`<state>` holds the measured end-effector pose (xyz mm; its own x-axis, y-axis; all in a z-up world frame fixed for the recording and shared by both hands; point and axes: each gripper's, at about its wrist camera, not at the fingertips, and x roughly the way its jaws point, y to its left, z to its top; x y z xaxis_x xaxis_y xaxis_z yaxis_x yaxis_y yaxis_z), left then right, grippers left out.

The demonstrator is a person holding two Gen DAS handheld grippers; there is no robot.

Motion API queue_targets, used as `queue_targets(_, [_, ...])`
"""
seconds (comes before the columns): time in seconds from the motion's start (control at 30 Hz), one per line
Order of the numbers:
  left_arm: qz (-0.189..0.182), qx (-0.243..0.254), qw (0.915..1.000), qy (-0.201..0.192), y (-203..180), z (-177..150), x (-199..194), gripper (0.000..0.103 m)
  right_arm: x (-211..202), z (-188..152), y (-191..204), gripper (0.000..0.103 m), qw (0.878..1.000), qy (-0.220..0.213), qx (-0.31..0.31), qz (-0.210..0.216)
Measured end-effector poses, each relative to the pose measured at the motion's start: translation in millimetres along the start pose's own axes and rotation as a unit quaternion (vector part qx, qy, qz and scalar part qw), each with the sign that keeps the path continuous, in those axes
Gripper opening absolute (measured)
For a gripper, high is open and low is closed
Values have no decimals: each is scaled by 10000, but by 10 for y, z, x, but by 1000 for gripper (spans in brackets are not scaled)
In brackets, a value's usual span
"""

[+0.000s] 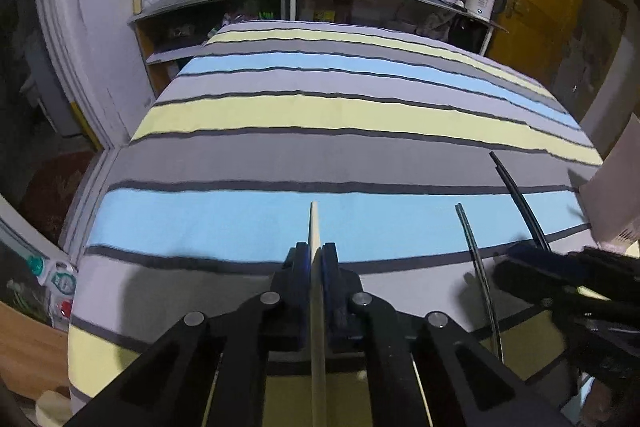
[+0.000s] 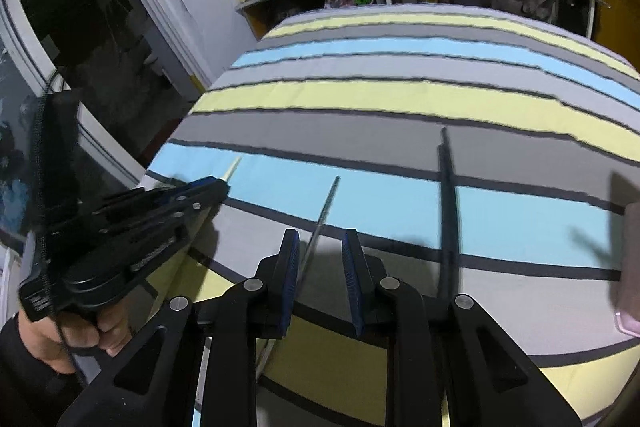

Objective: Organize utensils
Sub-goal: 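Grasp a black chopstick with the right tool while the left tool grasps a wooden chopstick, then lift both held chopsticks and carry them above the pink holder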

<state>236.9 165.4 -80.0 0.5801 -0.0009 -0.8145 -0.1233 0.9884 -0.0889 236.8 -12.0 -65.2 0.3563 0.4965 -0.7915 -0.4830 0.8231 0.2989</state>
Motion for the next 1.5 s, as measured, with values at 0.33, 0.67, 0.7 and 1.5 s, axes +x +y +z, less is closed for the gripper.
queue_targets(0.33, [-138,-99,9998,63,89,-11,-9,6,241,70,264,14,9965,266,-513,-601])
queue_targets(0.67, [-333,-125,9993,-107,51,131,-284,6,-78,139,237,5,9990,-51,-335,-292])
queue_targets(0.7, [-363,-118,9991,-175,35,148,-358,6,-146,153,249,5,9989,-123,-353,-271])
queue_targets(1.5, [-1302,166,9882,-791,-590,262,-1517,6,-1406,27,193,5,9926,-1203,-98,-115])
